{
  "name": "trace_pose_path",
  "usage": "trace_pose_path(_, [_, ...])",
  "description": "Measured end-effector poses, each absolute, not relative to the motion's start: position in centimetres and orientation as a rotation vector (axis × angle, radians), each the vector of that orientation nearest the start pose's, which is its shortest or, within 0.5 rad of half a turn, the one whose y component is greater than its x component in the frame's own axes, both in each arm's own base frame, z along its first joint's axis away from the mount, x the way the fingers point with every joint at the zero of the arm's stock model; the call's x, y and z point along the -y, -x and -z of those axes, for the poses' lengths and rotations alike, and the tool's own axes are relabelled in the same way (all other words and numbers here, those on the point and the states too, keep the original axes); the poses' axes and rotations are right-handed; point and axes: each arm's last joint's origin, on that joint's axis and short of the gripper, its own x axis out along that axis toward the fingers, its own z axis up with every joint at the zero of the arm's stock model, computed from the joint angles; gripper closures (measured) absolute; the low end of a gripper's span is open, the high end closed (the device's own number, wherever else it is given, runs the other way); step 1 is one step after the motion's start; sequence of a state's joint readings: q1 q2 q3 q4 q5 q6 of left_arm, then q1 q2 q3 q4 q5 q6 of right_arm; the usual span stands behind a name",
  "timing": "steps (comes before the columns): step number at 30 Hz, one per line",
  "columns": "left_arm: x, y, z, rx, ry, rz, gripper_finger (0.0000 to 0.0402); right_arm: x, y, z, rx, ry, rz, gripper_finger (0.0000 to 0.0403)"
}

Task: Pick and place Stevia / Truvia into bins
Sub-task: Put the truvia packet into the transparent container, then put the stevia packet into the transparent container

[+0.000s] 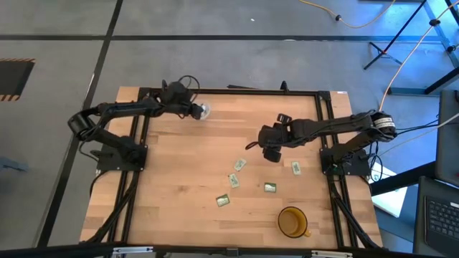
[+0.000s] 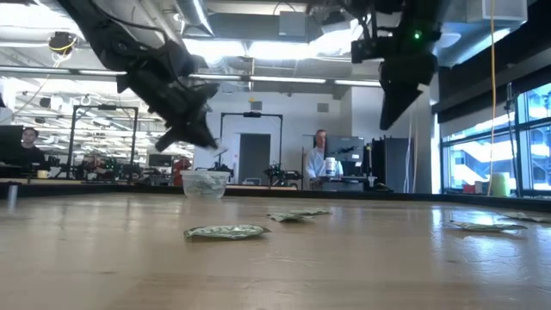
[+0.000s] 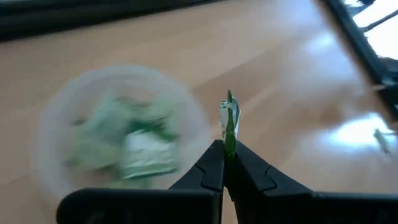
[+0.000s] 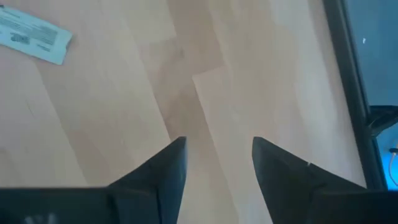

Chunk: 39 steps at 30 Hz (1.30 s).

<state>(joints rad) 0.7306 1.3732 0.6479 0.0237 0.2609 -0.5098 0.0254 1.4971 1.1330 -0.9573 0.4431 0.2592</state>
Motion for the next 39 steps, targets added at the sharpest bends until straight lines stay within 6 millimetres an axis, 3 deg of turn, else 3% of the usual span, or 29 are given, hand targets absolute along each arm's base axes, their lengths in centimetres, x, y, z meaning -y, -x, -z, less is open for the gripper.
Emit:
trace_pose_path(9, [-18.2, -19.0, -18.0, -0.512, 0.828, -0.663, 0.0391, 0.6, -27.3, -23.7, -1.234, 0.092, 0.516, 0.0219])
trace_pose_path(17, [-18.6, -19.3, -16.4, -0.569, 0.862, -0.674, 0.0391, 0.6, -27.4, -23.8, -1.228, 0.092, 0.514, 0.0219])
trace_pose_path(23, [-18.7, -19.3, -16.4, -0.560, 0.852, -0.681, 0.0389, 0.6, -27.4, -23.8, -1.229, 0.093, 0.514, 0.0219])
trace_pose_path(32, [-18.4, -18.8, -15.8, -0.646, 0.826, -0.750, 0.0354, 0.6, -27.4, -23.8, -1.228, 0.091, 0.515, 0.0219])
trace_pose_path(39, [-19.0, -18.7, -17.1, -0.545, 0.771, -0.786, 0.0341, 0.6, -27.2, -23.7, -1.241, 0.090, 0.519, 0.0219])
